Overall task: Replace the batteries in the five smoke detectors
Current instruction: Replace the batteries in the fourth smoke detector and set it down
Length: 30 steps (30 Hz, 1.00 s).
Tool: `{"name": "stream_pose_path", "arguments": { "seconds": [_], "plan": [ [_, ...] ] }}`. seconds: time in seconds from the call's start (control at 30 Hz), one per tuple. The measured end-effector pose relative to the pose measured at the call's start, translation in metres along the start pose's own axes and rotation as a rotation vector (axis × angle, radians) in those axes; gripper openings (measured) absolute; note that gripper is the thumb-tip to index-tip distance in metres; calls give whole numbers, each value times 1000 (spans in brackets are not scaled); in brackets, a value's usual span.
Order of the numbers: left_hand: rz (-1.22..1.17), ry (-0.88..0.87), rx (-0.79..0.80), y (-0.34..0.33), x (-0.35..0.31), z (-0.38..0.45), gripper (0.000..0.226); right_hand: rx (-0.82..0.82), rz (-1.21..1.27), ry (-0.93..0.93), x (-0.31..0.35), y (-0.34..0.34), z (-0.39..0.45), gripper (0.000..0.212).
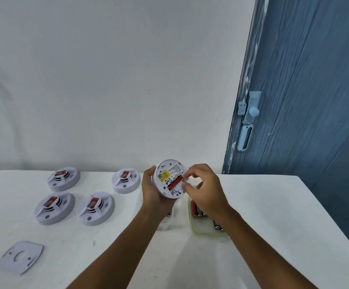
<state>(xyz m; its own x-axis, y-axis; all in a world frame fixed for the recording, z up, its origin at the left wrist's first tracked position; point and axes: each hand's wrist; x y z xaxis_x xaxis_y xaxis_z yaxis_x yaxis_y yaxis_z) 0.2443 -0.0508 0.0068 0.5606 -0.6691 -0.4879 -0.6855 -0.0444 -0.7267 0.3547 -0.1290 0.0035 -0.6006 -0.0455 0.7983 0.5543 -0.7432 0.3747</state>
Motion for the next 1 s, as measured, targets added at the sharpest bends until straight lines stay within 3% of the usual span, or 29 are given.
{"name": "stream_pose_path", "arguments": {
  "seconds": [0.13,0.47,0.73,1.0],
  "plan": [
    [28,-7,6,-3,2,-2,50,4,-150,62,12,-6,-5,27],
    [110,-31,-8,-1,6,0,47,1,-377,74,21,-18,-6,30],
    [141,-59,-43,-1,10,10,48,37,-380,94,19,-23,-9,20],
    [161,-48,-77,2,11,13,45,30,-309,110,15,-24,-16,23]
  ]
}}
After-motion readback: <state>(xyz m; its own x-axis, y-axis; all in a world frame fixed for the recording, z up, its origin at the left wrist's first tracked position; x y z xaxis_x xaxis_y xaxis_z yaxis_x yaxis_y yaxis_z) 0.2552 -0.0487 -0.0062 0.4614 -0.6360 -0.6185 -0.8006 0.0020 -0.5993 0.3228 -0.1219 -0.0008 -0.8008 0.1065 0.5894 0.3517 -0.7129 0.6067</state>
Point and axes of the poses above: each hand's wrist, its own z-axis towards the middle knuckle, its own y-axis out of the back of the hand, x = y × z, and after that the axes turned 13 degrees about -x, right-handed
